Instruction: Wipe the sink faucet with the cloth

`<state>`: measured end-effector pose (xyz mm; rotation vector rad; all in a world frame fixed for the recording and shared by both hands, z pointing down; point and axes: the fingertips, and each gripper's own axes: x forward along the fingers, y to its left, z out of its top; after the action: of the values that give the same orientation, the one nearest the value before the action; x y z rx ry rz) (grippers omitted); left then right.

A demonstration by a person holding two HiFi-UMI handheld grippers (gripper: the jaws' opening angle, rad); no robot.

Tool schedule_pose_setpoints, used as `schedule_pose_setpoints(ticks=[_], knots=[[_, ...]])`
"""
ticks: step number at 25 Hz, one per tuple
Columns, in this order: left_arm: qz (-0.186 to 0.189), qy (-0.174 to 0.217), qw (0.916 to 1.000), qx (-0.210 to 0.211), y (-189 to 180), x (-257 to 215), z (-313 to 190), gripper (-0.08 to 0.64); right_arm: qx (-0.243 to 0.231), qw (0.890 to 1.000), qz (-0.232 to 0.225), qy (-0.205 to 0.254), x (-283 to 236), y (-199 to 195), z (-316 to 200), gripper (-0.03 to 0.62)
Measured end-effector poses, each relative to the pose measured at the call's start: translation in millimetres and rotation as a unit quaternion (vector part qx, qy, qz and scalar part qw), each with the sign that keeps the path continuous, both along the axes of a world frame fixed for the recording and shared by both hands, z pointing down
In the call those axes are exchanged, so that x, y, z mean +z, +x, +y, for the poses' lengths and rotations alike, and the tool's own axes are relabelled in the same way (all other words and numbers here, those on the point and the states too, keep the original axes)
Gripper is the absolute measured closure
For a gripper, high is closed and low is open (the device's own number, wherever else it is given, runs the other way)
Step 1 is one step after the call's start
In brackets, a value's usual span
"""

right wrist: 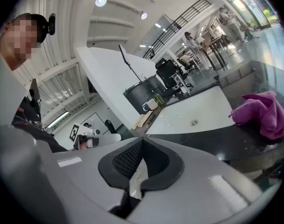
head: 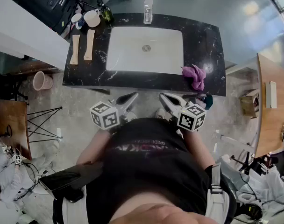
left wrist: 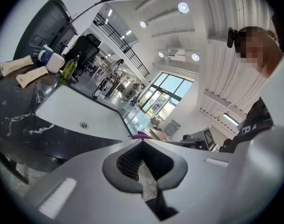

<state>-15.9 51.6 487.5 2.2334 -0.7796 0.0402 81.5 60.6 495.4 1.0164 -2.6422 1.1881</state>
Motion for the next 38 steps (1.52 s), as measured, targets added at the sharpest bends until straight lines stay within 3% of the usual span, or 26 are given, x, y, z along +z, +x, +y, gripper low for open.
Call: schedule_pose_setpoints(ticks=[16,20,21,23,24,26,27,28,34,36,38], knots=[[0.004,0.001,1.0,0.005,-1.0,-6.3,-1.8,0.561,0.008,1.0,-0.007,0.006,-6.5,1.7,-1.6,0.581],[0.012,0.003,0.9998,0.015,14.5,-2.8,-4.6,0.561,0.057,0.998,0.012,0.001,-0.3,37.6,-12.1,0.573],[0.013,0.002,0.9997,0.02,19.4,-1.8,-3.9,0.561,0.082,0.996,0.029,0.0,2.7,56.8,-16.8,0.514],[0.015,0.002,0.9995,0.026,25.6,-1.6,-3.8,0.561,0.135,0.985,0.11,0.012,12.6,106.7,-31.8,0.469],[0.017,0.002,0.9995,0.027,27.2,-1.7,-4.0,0.561,0.153,0.972,0.179,0.021,21.2,134.2,-40.0,0.465],[0.02,0.0,0.9994,0.028,29.5,-1.8,-4.5,0.561,0.154,0.934,0.322,0.027,45.1,181.1,-52.8,0.423],[0.022,0.0,0.9994,0.028,31.0,-2.2,-4.8,0.561,0.144,0.917,0.371,0.021,56.3,196.7,-58.3,0.395],[0.023,0.001,0.9993,0.028,32.6,-2.9,-5.3,0.561,0.136,0.908,0.396,0.015,64.9,207.1,-64.5,0.382],[0.025,0.002,0.9994,0.025,32.9,-5.5,-5.7,0.561,0.146,0.896,0.417,-0.033,101.7,221.7,-100.8,0.321],[0.024,0.0,0.9995,0.023,29.3,-5.3,-4.1,0.561,0.151,0.892,0.423,-0.05,113.3,222.4,-104.4,0.321],[0.023,-0.002,0.9995,0.019,23.5,-4.2,-3.8,0.561,0.159,0.891,0.421,-0.056,117.3,222.9,-107.0,0.36]])
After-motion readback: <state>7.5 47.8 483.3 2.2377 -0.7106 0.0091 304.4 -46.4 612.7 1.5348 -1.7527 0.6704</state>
